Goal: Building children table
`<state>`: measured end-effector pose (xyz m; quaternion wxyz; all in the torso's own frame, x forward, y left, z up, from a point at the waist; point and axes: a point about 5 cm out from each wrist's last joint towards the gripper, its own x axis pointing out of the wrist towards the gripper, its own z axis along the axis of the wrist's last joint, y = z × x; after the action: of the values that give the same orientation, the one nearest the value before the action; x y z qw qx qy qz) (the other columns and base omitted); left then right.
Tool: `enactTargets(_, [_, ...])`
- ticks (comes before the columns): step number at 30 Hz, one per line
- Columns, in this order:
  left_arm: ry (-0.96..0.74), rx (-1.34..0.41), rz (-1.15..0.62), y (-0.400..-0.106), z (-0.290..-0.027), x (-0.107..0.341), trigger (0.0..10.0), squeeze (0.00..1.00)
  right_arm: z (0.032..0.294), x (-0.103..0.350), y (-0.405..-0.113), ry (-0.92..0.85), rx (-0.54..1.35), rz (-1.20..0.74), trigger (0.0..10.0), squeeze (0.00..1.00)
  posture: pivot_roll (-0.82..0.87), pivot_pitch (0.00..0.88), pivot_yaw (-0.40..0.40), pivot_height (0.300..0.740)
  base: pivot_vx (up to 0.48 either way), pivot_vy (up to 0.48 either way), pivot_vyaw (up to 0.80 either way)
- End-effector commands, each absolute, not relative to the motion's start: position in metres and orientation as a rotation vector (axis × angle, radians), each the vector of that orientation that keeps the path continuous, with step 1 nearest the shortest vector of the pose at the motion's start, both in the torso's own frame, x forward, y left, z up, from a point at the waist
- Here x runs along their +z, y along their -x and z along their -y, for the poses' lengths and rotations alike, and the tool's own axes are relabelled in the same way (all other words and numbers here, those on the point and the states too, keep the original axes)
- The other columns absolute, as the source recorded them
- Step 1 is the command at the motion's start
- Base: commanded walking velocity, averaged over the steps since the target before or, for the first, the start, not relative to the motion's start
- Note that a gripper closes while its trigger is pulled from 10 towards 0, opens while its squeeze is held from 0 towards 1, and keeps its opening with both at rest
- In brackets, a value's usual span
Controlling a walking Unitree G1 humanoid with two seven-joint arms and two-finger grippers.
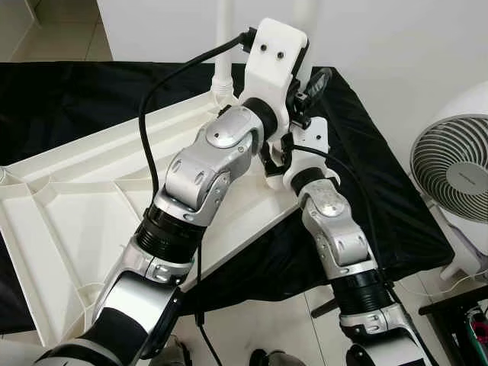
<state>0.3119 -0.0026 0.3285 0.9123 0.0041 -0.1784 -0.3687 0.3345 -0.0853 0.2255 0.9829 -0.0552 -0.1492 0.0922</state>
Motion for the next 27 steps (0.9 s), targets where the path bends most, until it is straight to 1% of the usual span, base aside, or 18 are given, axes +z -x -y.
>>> enactTargets(1, [-0.019,-0.745,0.417,-0.311,0.006,0.339,10.0,0.0,0.086,0.229,-0.336,0.125,0.121,0.33,10.0,0.0,0.1,0.1,-0.053,0.74,0.0,0.0,0.0])
enactTargets(8, [-0.017,-0.692,0.45,-0.318,0.005,0.349,10.0,0.0,0.083,0.226,-0.338,0.145,0.008,0.359,10.0,0.0,0.1,0.109,-0.058,0.74,0.0,0.0,0.0])
enactTargets(19, [-0.011,-0.681,0.472,-0.319,0.006,0.355,10.0,0.0,0.083,0.221,-0.335,0.161,-0.058,0.413,10.0,0.0,0.11,0.113,-0.07,0.74,0.0,0.0,0.0])
enactTargets(20, [-0.012,-0.681,0.474,-0.319,0.006,0.355,10.0,0.0,0.084,0.221,-0.334,0.184,-0.074,0.428,10.0,0.0,0.11,0.113,-0.07,0.74,0.0,0.0,0.0])
enactTargets(21, [-0.009,-0.683,0.477,-0.318,0.006,0.356,10.0,0.0,0.086,0.22,-0.334,0.196,-0.11,0.437,9.5,0.0,0.1,0.114,-0.069,0.74,0.0,0.0,0.0])
enactTargets(22, [-0.009,-0.683,0.477,-0.318,0.006,0.356,10.0,0.0,0.086,0.22,-0.334,0.196,-0.11,0.437,9.5,0.0,0.1,0.114,-0.069,0.74,0.0,0.0,0.0])
enactTargets(23, [-0.008,-0.684,0.48,-0.318,0.007,0.357,10.0,0.0,0.086,0.22,-0.333,0.206,-0.127,0.449,8.9,0.0,0.1,0.114,-0.071,0.74,0.0,0.0,0.0])
enactTargets(24, [-0.008,-0.684,0.48,-0.318,0.007,0.357,10.0,0.0,0.086,0.22,-0.333,0.206,-0.127,0.449,8.9,0.0,0.1,0.114,-0.071,0.74,0.0,0.0,0.0])
enactTargets(25, [-0.005,-0.687,0.481,-0.318,0.007,0.357,10.0,0.0,0.086,0.219,-0.333,0.21,-0.145,0.453,10.0,0.0,0.1,0.116,-0.072,0.74,0.0,0.0,0.0])
enactTargets(26, [-0.002,-0.689,0.483,-0.318,0.008,0.358,10.0,0.0,0.086,0.217,-0.333,0.207,-0.17,0.455,9.3,0.0,0.11,0.118,-0.077,0.74,0.0,0.0,0.0])
enactTargets(27, [-0.002,-0.689,0.483,-0.318,0.008,0.358,10.0,0.0,0.086,0.217,-0.333,0.207,-0.17,0.455,9.3,0.0,0.11,0.118,-0.077,0.74,0.0,0.0,0.0])
